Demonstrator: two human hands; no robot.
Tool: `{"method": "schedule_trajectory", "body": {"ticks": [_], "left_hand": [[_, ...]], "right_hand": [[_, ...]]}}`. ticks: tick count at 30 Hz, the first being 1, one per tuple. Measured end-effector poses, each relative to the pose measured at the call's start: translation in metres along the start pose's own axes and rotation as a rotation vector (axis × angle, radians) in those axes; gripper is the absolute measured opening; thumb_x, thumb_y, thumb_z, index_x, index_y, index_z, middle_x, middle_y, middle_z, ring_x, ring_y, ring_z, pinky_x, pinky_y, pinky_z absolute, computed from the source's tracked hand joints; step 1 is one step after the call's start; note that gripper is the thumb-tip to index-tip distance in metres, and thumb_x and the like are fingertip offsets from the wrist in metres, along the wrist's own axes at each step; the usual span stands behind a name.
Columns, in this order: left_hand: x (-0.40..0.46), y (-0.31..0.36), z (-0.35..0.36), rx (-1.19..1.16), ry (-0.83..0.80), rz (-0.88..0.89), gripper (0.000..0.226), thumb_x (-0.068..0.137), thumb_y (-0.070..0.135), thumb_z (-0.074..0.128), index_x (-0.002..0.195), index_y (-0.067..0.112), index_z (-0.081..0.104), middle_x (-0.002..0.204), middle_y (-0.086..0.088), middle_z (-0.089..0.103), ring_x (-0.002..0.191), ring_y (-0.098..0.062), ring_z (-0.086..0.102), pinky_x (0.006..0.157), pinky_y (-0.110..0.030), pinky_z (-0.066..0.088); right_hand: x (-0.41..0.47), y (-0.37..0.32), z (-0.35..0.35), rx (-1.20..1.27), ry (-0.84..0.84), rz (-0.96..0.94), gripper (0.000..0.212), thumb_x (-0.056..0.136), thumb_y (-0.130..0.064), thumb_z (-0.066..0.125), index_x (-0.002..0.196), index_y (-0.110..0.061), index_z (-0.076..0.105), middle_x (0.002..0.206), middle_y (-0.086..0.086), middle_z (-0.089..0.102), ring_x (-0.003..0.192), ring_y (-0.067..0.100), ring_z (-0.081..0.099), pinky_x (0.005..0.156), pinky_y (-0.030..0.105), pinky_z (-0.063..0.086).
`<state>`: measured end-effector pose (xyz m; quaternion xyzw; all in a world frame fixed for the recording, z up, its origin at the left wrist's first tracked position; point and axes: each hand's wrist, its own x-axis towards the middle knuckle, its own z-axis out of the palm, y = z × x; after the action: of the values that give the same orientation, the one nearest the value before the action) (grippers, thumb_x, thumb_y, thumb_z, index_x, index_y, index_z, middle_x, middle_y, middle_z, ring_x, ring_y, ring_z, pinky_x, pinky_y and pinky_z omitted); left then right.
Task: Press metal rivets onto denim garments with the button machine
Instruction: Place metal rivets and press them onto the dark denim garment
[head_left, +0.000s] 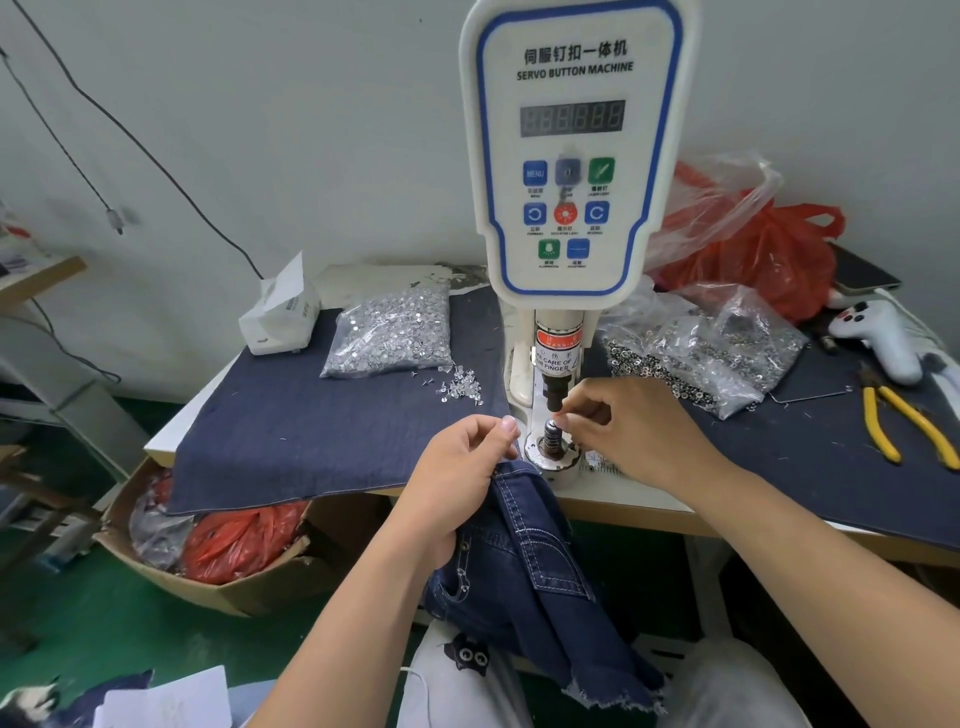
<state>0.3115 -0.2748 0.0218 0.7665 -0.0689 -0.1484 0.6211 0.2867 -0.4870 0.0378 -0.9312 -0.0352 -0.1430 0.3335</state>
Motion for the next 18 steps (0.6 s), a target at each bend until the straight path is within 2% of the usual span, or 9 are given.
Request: {"method": "schedule_trajectory", "body": {"ticks": [6,10,11,13,15,18], "left_hand": [[-0.002,0.002,0.000,0.000,-0.012,0.022,0.032,0.102,0.054,0.061,0.080,0.033,0.070,0.089,0.015,0.075,0.076,0.004,0.065,0.079,-0.026,0.044],[-0.007,0.004,0.000,-0.141,-0.096,0.031,0.031,0.097,0.059,0.065,0.078,0.035,0.069,0.082,0.013,0.068,0.070,-0.002,0.061,0.072,-0.024,0.048],[-0.009,0.005,0.000,-0.189,-0.128,0.032,0.031,0.094,0.062,0.067,0.079,0.036,0.069,0.084,0.013,0.069,0.072,-0.003,0.062,0.071,-0.023,0.049],[-0.010,0.007,0.001,-0.237,-0.186,0.056,0.028,0.091,0.062,0.068,0.081,0.036,0.069,0.086,0.013,0.069,0.077,-0.003,0.063,0.070,-0.021,0.050],[-0.011,0.010,0.003,-0.240,-0.233,0.109,0.027,0.092,0.059,0.067,0.081,0.035,0.067,0.084,0.013,0.066,0.074,-0.002,0.060,0.066,-0.017,0.050],[-0.012,0.011,0.005,-0.187,-0.232,0.182,0.029,0.090,0.060,0.070,0.080,0.034,0.066,0.080,0.011,0.062,0.071,-0.005,0.055,0.067,-0.018,0.047]], "right_hand": [[-0.002,-0.005,-0.001,0.010,-0.009,0.033,0.007,0.091,-0.025,0.078,0.085,-0.028,0.075,0.067,-0.024,0.066,0.072,-0.009,0.065,0.065,0.004,0.043],[-0.023,-0.012,-0.001,0.180,0.164,0.096,0.003,0.092,-0.029,0.073,0.090,-0.028,0.075,0.078,-0.018,0.072,0.075,-0.001,0.066,0.069,0.010,0.047],[-0.033,-0.015,-0.001,0.240,0.131,0.073,0.002,0.092,-0.031,0.073,0.092,-0.030,0.075,0.083,-0.020,0.073,0.079,-0.001,0.067,0.072,0.012,0.048],[-0.050,-0.022,0.001,0.281,-0.068,0.018,0.006,0.091,-0.035,0.074,0.097,-0.037,0.075,0.094,-0.028,0.072,0.086,-0.002,0.068,0.076,0.012,0.049],[-0.058,-0.026,0.002,0.297,-0.206,-0.001,0.010,0.089,-0.036,0.078,0.096,-0.041,0.073,0.095,-0.027,0.073,0.086,-0.001,0.068,0.078,0.013,0.048],[-0.058,-0.025,-0.005,0.361,-0.151,0.015,0.015,0.082,-0.032,0.085,0.083,-0.033,0.070,0.085,-0.016,0.073,0.077,0.007,0.067,0.076,0.024,0.053]]}}
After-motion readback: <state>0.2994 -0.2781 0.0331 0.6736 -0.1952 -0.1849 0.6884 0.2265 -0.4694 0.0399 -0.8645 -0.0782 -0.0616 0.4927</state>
